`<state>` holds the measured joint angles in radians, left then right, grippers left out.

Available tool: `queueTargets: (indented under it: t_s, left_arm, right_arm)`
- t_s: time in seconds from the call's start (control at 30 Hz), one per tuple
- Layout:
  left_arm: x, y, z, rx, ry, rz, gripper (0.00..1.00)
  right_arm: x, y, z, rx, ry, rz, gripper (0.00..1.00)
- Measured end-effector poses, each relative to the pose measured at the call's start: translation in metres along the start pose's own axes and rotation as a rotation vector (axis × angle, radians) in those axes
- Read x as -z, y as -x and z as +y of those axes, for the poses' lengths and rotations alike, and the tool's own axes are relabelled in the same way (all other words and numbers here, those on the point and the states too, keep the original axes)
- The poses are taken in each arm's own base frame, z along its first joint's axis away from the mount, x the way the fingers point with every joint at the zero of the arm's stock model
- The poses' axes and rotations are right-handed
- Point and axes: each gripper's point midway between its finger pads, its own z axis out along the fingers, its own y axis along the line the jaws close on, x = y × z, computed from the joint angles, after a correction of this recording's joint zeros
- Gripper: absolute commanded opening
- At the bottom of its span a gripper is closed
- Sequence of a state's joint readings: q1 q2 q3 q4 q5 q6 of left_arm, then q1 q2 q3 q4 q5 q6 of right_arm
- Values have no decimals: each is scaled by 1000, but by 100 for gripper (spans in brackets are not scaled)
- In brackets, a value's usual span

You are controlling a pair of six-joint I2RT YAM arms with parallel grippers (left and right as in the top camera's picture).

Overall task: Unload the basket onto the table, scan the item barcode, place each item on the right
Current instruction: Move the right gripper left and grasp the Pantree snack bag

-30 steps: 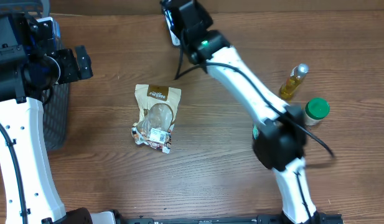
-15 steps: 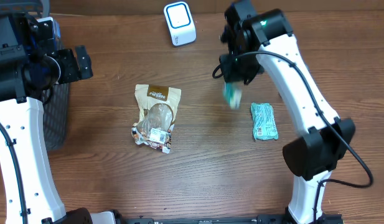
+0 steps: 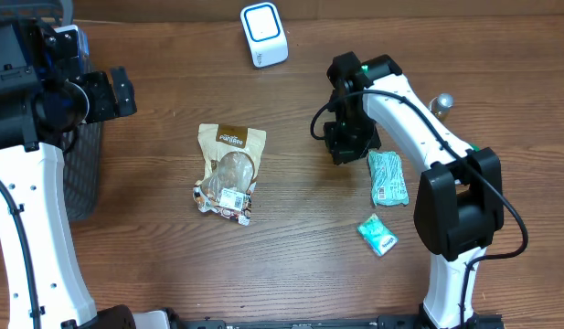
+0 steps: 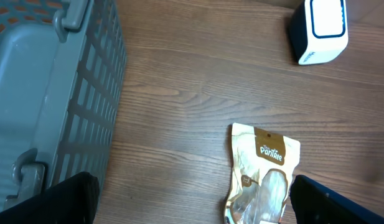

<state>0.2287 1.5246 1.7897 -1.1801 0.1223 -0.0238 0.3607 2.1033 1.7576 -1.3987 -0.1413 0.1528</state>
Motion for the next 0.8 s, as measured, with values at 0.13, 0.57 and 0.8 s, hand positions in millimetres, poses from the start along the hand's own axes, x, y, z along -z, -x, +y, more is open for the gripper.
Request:
queueTargets:
  t_s: [0.13,0.57,0.8]
  left_arm:
    - [0,0,0,0,0,0,100]
    - [0,0,0,0,0,0,100]
    - [0,0,0,0,0,1,100]
  right_arm:
    - [-4,-1,0,-13,-1,5,40]
    - [-19,39,91,92,303,-184,52]
    - [-31,43,183,332,426,-354,53]
